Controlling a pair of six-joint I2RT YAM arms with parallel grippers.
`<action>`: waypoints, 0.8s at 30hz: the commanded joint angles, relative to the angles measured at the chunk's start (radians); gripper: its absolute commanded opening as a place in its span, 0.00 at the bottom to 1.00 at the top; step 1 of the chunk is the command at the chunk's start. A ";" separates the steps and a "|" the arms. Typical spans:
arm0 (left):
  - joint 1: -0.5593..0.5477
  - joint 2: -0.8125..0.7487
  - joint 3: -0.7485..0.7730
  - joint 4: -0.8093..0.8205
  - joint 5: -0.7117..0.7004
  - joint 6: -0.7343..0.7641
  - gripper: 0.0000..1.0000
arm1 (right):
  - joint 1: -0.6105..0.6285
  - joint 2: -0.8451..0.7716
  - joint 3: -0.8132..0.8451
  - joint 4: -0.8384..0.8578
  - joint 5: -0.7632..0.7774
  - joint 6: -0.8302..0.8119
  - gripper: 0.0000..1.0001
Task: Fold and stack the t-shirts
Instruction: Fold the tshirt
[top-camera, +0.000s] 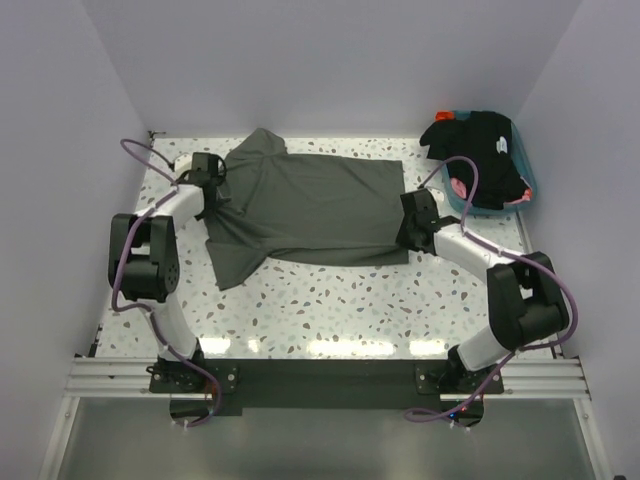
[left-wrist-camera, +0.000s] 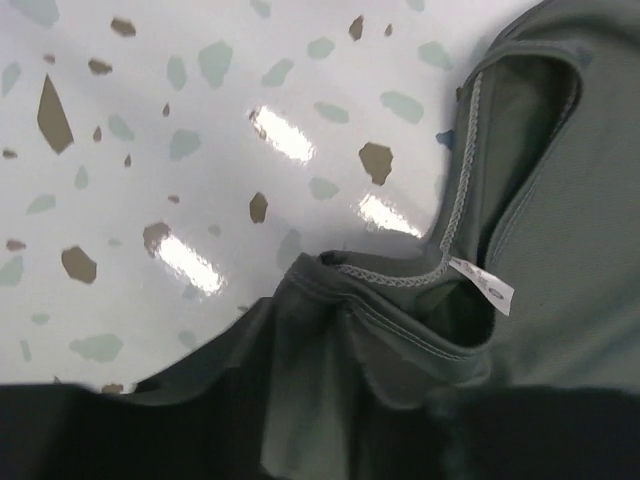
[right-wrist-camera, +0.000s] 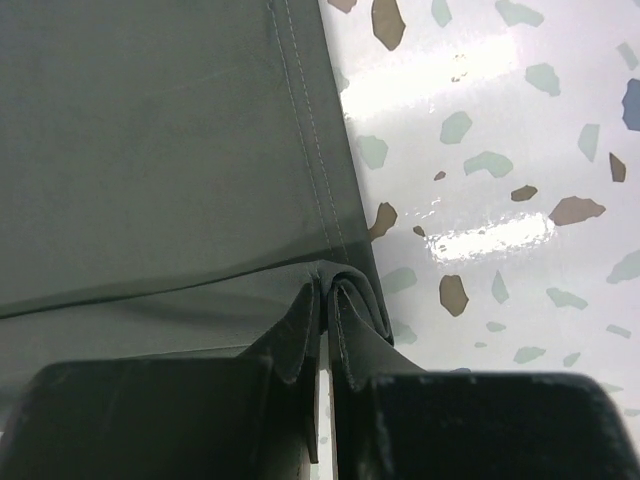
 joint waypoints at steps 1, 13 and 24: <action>0.053 -0.023 0.060 0.089 0.068 0.066 0.44 | -0.005 0.016 -0.023 0.044 -0.028 -0.007 0.00; 0.059 -0.429 -0.352 0.018 0.122 -0.203 0.86 | -0.005 0.006 -0.053 0.078 -0.064 0.010 0.00; -0.100 -0.664 -0.727 0.078 0.167 -0.384 0.74 | -0.005 -0.020 -0.084 0.079 -0.083 0.000 0.00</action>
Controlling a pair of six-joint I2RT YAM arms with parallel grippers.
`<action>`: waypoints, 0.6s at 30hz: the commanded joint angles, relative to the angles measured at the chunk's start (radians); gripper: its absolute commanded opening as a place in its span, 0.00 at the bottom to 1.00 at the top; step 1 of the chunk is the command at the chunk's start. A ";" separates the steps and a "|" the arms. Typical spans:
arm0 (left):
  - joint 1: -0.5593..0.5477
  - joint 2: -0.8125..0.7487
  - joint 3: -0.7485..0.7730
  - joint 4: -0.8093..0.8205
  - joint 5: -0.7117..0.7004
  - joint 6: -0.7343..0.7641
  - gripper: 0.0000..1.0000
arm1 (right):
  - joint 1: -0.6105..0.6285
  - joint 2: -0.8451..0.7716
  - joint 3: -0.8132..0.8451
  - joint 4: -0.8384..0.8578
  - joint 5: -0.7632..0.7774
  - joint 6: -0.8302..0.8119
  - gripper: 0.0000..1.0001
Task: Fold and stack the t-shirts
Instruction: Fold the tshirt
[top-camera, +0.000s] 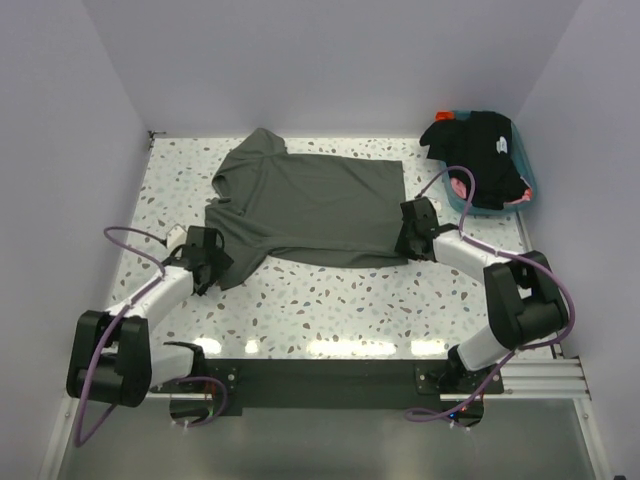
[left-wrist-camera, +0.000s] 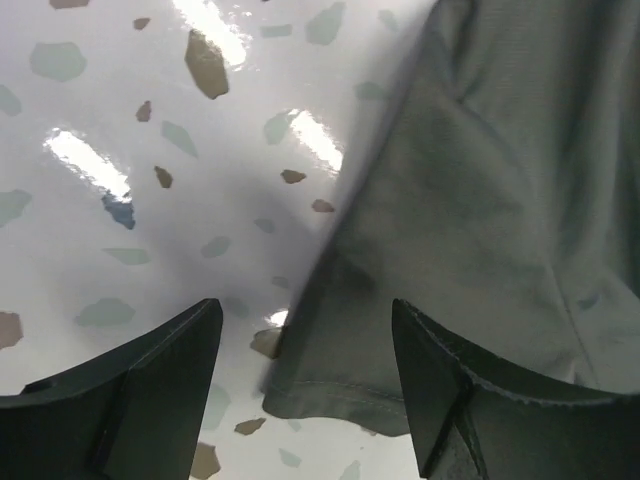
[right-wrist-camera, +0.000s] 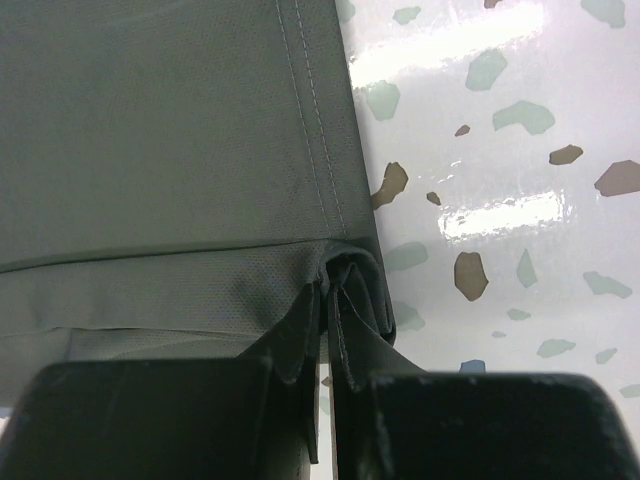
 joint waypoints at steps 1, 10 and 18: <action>-0.065 -0.033 -0.036 0.054 -0.017 -0.110 0.74 | -0.003 -0.041 -0.008 0.024 -0.007 -0.002 0.00; -0.082 -0.027 -0.123 0.160 0.015 -0.125 0.49 | -0.003 -0.087 -0.025 0.009 0.008 -0.005 0.00; -0.087 -0.149 -0.104 0.088 0.048 -0.095 0.00 | -0.003 -0.112 -0.019 -0.008 0.013 -0.012 0.00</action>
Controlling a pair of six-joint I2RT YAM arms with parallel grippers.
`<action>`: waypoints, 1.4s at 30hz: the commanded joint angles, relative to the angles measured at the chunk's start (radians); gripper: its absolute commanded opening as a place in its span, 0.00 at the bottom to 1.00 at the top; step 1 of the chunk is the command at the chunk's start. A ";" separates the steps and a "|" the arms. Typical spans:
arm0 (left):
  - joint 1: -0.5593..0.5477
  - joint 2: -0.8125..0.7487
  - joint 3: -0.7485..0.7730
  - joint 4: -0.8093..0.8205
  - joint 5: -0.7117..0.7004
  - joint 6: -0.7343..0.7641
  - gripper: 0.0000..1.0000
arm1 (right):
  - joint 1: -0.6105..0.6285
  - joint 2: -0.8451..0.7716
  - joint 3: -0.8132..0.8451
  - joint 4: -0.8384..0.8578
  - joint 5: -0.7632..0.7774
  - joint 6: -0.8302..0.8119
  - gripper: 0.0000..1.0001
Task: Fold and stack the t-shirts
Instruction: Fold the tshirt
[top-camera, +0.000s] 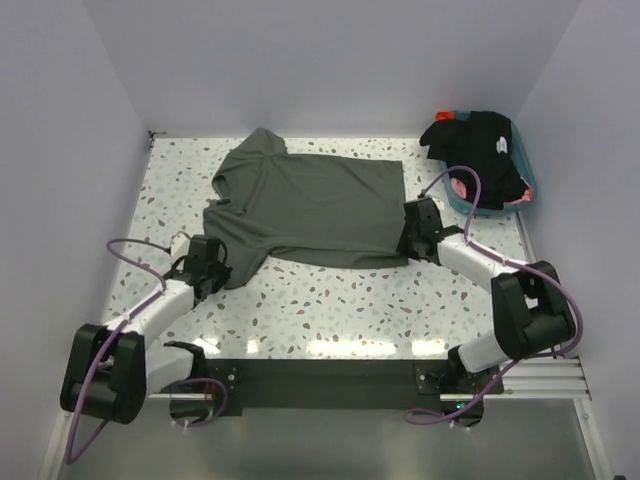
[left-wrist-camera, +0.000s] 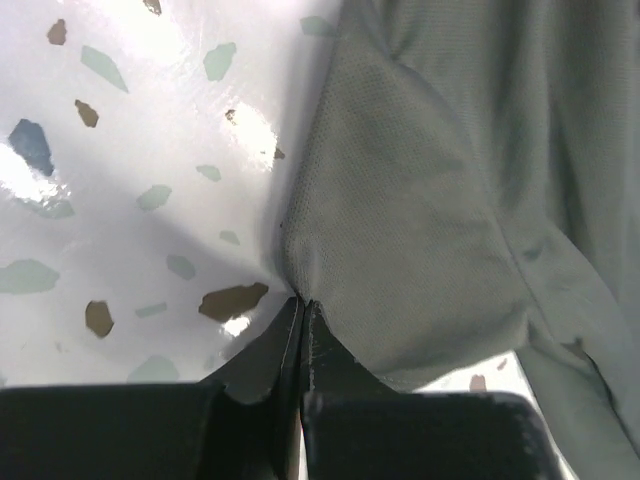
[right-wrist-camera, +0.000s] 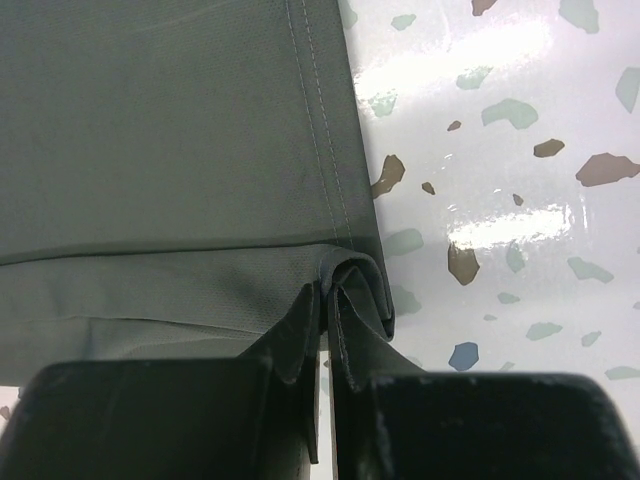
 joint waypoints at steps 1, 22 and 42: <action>-0.007 -0.111 0.018 -0.083 0.016 0.011 0.00 | -0.001 -0.051 0.004 -0.005 0.018 -0.011 0.00; -0.007 -0.608 0.162 -0.584 0.016 -0.016 0.00 | -0.003 -0.403 -0.188 -0.137 0.028 0.063 0.00; -0.005 -0.147 0.315 -0.211 0.033 0.096 0.00 | -0.004 -0.137 0.054 -0.102 0.079 -0.001 0.00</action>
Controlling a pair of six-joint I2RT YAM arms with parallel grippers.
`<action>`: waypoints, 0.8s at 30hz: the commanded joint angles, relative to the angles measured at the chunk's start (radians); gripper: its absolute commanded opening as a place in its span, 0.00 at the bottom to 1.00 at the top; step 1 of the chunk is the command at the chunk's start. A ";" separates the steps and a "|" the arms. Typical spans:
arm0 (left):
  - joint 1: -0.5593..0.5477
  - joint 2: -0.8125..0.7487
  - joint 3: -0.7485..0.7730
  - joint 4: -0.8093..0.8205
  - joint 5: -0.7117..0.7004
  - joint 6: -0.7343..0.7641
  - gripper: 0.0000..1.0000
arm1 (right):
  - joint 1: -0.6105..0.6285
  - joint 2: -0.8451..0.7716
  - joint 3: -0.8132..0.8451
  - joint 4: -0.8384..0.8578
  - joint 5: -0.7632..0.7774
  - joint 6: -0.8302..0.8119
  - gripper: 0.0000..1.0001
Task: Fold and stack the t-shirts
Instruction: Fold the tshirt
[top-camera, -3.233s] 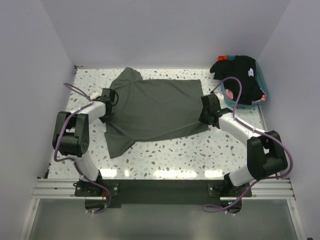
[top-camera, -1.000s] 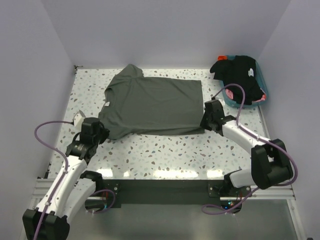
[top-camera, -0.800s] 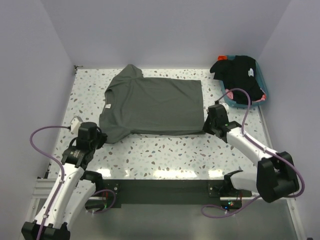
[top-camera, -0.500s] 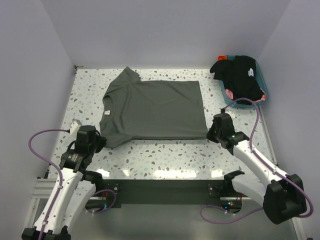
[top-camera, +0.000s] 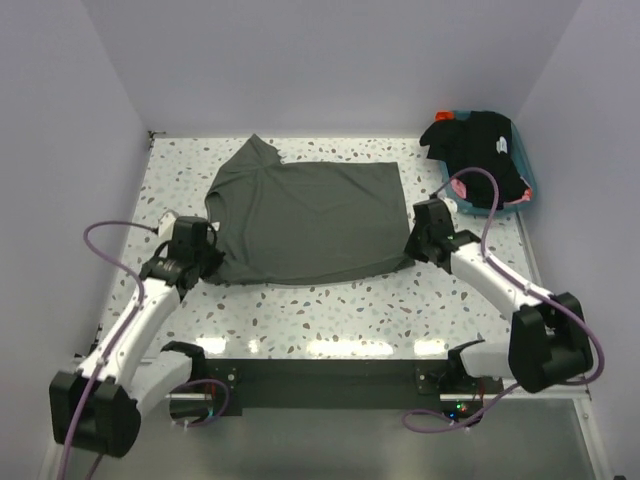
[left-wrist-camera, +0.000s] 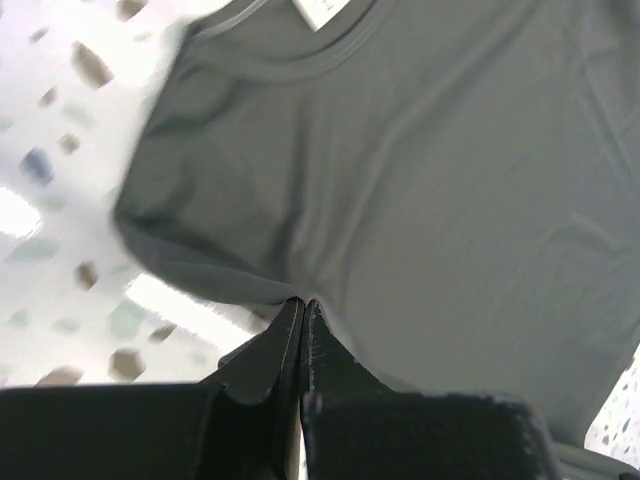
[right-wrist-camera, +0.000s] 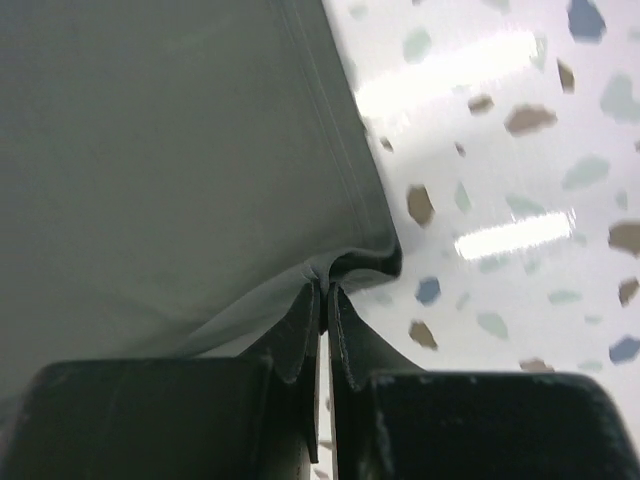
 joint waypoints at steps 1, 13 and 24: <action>0.000 0.158 0.118 0.214 -0.003 0.070 0.00 | -0.004 0.116 0.127 0.046 0.057 -0.043 0.00; 0.003 0.704 0.546 0.294 0.000 0.177 0.00 | -0.053 0.455 0.408 0.073 0.028 -0.050 0.00; 0.026 0.905 0.656 0.335 0.056 0.201 0.00 | -0.130 0.563 0.459 0.138 -0.026 -0.035 0.00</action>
